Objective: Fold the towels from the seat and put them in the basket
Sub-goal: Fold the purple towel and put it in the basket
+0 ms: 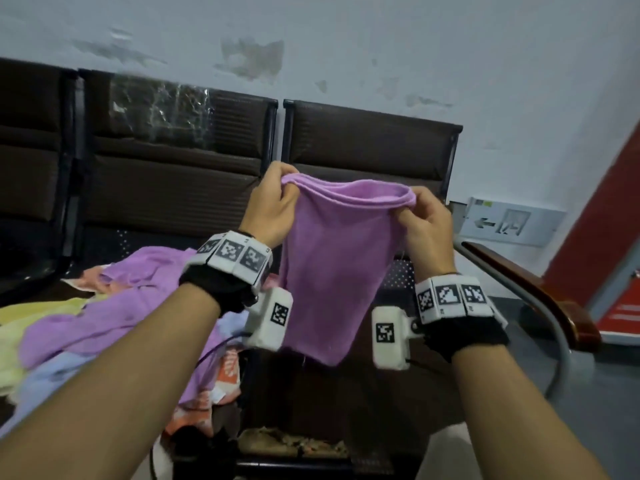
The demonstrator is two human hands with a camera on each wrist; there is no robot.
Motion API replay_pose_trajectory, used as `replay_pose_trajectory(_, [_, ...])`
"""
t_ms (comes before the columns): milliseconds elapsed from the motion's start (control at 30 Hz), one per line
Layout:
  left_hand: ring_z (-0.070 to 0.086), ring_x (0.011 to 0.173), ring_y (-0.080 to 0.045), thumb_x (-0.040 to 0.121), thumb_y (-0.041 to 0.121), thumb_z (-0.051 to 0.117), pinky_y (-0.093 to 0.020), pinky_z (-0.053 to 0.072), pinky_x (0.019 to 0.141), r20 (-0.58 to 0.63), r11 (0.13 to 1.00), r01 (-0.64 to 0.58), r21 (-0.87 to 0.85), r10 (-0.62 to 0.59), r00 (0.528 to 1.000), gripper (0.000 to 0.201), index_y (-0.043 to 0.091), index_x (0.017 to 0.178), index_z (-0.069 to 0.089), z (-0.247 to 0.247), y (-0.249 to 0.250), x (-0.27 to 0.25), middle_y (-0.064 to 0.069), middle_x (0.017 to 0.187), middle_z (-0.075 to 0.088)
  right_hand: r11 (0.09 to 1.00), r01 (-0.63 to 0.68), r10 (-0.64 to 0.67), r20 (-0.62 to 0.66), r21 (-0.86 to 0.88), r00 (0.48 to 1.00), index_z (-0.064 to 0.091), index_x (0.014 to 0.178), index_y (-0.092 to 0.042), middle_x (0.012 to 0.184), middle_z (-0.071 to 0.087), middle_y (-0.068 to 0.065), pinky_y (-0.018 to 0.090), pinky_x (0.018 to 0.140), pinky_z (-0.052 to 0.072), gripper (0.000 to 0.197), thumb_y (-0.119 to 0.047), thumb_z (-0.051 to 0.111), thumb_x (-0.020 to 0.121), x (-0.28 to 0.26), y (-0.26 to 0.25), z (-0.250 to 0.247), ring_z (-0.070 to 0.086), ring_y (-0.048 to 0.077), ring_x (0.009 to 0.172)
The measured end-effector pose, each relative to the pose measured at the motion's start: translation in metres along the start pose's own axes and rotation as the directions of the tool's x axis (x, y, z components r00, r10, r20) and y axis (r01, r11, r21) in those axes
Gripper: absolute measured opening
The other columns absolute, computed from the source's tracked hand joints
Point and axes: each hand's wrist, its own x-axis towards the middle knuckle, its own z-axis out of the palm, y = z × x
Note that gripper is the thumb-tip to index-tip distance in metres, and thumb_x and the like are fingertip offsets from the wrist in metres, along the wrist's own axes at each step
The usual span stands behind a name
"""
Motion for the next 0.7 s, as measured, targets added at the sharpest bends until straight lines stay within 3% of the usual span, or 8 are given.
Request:
replay_pose_trajectory(100, [0.054, 0.091, -0.016, 0.090, 0.001, 0.039, -0.025, 0.040, 0.084, 0.026, 0.997, 0.026, -0.074, -0.024, 0.999, 0.021, 0.010, 0.103, 0.052, 0.005, -0.013, -0.042, 0.002, 0.094, 0.057, 0.994, -0.074, 0.068, 0.075, 0.075, 0.995, 0.066, 0.081, -0.021, 0.074, 0.066, -0.012, 0.012, 0.060, 0.044, 0.022, -0.001, 0.057, 0.080, -0.052, 0.012, -0.004, 0.057, 0.000, 0.070])
replay_pose_trajectory(233, [0.055, 0.095, -0.017, 0.093, 0.000, 0.040, -0.027, 0.039, 0.089, 0.202, 0.991, 0.132, -0.038, -0.122, 0.972, 0.019, 0.012, 0.104, 0.051, 0.007, -0.044, -0.119, 0.003, 0.095, 0.057, 0.972, -0.235, 0.234, 0.144, -0.007, 0.962, 0.066, 0.084, -0.014, 0.077, 0.067, -0.005, 0.013, 0.065, 0.044, 0.031, 0.014, 0.053, 0.079, -0.126, 0.043, -0.013, 0.059, 0.000, 0.072])
replay_pose_trajectory(300, [0.055, 0.101, -0.021, 0.094, 0.000, 0.041, -0.029, 0.039, 0.094, 0.292, 0.984, 0.180, 0.005, -0.174, 0.940, 0.018, 0.005, 0.108, 0.052, 0.005, -0.059, -0.154, -0.001, 0.101, 0.058, 0.939, -0.341, 0.345, 0.152, -0.057, 0.926, 0.068, 0.084, -0.015, 0.080, 0.069, -0.002, 0.017, 0.068, 0.045, 0.030, 0.011, 0.054, 0.080, -0.159, 0.060, -0.021, 0.061, 0.002, 0.075])
replay_pose_trajectory(400, [0.054, 0.108, -0.021, 0.095, 0.003, 0.043, -0.020, 0.036, 0.097, 0.398, 0.968, 0.241, 0.071, -0.249, 0.883, 0.018, 0.004, 0.111, 0.053, 0.000, -0.079, -0.192, -0.006, 0.109, 0.059, 0.877, -0.462, 0.478, 0.144, -0.131, 0.867, 0.069, 0.083, -0.013, 0.079, 0.070, -0.002, 0.024, 0.071, 0.045, 0.019, 0.001, 0.056, 0.083, -0.194, 0.084, -0.032, 0.060, 0.006, 0.077])
replay_pose_trajectory(533, [0.054, 0.108, -0.018, 0.095, 0.009, 0.047, -0.029, 0.038, 0.098, 0.517, 0.953, 0.221, 0.207, -0.298, 0.803, 0.021, 0.006, 0.115, 0.053, 0.003, -0.101, -0.204, -0.007, 0.116, 0.060, 0.814, -0.492, 0.544, 0.108, -0.307, 0.832, 0.065, 0.084, -0.010, 0.081, 0.069, 0.009, 0.038, 0.076, 0.047, 0.008, -0.011, 0.057, 0.085, -0.202, 0.111, -0.037, 0.057, 0.014, 0.078])
replay_pose_trajectory(700, [0.056, 0.108, -0.026, 0.095, 0.007, 0.047, -0.038, 0.040, 0.099, 0.466, 0.945, 0.263, 0.192, -0.324, 0.823, 0.021, 0.006, 0.115, 0.053, 0.027, -0.126, -0.172, -0.010, 0.116, 0.059, 0.741, -0.438, 0.556, 0.099, -0.509, 0.825, 0.063, 0.086, -0.012, 0.083, 0.068, 0.002, 0.033, 0.078, 0.046, 0.013, -0.023, 0.056, 0.088, -0.167, 0.137, -0.028, 0.061, 0.021, 0.085])
